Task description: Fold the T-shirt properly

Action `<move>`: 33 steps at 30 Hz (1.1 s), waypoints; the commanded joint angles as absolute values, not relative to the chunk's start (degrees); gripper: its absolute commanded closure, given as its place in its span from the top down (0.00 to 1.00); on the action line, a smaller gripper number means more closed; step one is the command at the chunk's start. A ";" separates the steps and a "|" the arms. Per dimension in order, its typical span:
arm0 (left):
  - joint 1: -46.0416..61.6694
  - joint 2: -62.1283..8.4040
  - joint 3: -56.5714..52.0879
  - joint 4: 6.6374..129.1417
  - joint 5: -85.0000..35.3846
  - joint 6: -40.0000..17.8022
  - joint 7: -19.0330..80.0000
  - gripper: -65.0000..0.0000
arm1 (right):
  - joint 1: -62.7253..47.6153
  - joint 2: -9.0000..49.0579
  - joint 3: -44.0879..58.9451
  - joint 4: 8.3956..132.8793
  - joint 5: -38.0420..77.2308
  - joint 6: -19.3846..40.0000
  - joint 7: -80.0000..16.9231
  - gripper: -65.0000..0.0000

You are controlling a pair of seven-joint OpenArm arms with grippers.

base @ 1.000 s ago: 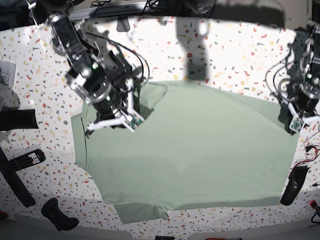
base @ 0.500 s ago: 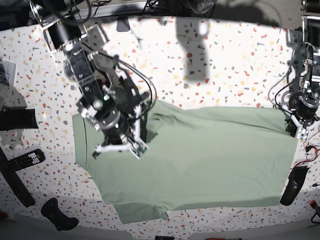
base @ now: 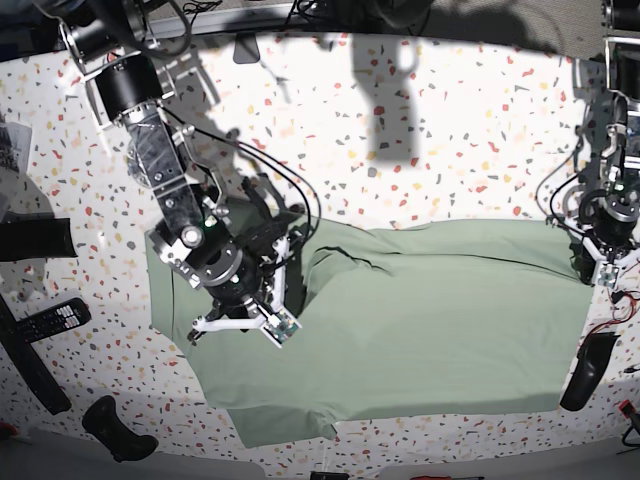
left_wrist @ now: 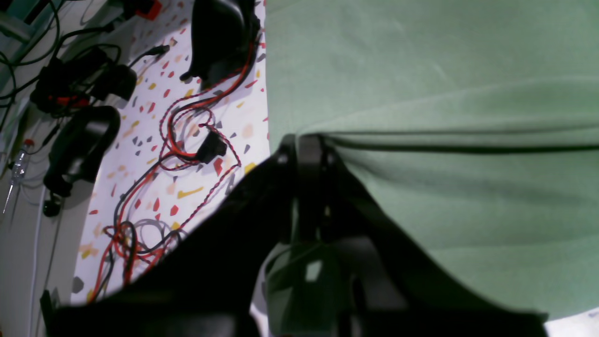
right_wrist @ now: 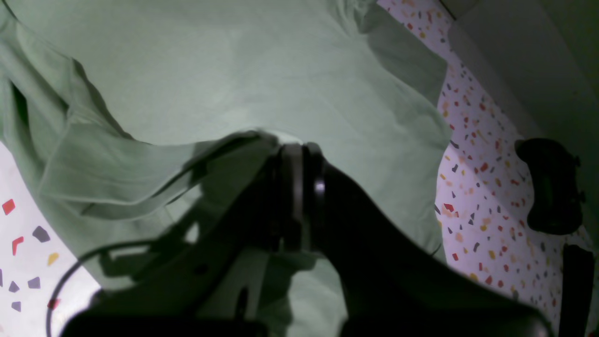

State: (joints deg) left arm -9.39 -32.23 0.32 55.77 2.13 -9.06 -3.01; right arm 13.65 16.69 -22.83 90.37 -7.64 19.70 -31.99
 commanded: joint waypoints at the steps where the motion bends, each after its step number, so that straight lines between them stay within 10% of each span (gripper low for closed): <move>1: -10.63 -33.34 -0.27 56.58 1.85 -8.36 -4.36 0.00 | 15.25 16.84 -22.52 91.24 -7.86 19.75 -30.22 0.00; 33: -10.63 -33.34 -0.27 56.58 1.87 -8.36 -4.36 0.00 | 28.56 13.78 -29.76 77.43 -4.08 22.72 -32.27 0.00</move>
